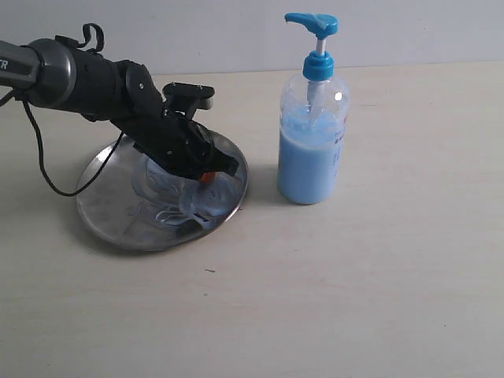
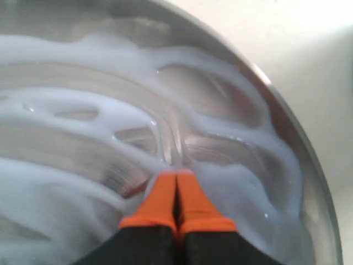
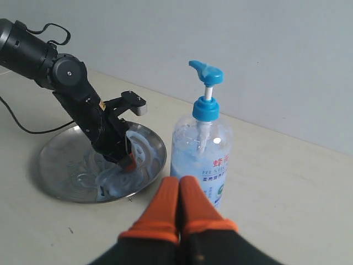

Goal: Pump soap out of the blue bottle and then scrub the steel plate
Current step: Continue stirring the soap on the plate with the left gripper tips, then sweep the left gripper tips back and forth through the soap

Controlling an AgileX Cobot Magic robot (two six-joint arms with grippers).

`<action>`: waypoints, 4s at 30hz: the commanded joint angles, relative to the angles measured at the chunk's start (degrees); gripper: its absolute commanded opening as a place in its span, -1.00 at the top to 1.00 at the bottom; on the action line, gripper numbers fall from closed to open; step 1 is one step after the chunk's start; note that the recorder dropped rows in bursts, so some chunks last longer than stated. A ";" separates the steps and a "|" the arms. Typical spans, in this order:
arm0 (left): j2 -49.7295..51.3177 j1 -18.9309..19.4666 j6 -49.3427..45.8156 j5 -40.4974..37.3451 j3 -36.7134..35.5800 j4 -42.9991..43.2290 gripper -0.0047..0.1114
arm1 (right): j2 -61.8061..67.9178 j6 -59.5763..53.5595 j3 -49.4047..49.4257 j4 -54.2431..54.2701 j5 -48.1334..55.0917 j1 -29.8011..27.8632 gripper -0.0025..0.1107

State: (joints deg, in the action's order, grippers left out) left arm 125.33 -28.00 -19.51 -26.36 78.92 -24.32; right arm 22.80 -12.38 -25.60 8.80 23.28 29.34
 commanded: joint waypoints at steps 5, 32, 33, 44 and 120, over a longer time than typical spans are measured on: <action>1.28 -0.04 0.30 -1.53 -0.77 -2.41 0.92 | -0.09 -0.22 0.28 0.14 -0.77 -0.06 0.96; -1.12 -0.67 -7.12 -17.84 -0.77 -1.59 0.92 | -0.09 -0.09 0.28 0.14 -0.80 -0.06 0.96; -1.38 -0.67 -7.12 -17.84 -0.77 -1.74 0.92 | -0.09 -0.09 0.28 0.14 -0.80 -0.06 0.96; 0.07 -0.67 -7.29 -15.84 -0.77 -2.88 0.92 | -0.09 -0.09 0.28 0.14 -0.80 -0.06 0.96; 1.86 -0.59 -2.26 -1.77 -0.77 0.08 0.92 | -0.09 -0.08 0.28 0.67 -1.15 -0.06 0.96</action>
State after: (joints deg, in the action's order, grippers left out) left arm 125.42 -28.64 -18.65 -25.84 78.89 -21.16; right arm 22.80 -12.38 -25.60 9.26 23.08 29.34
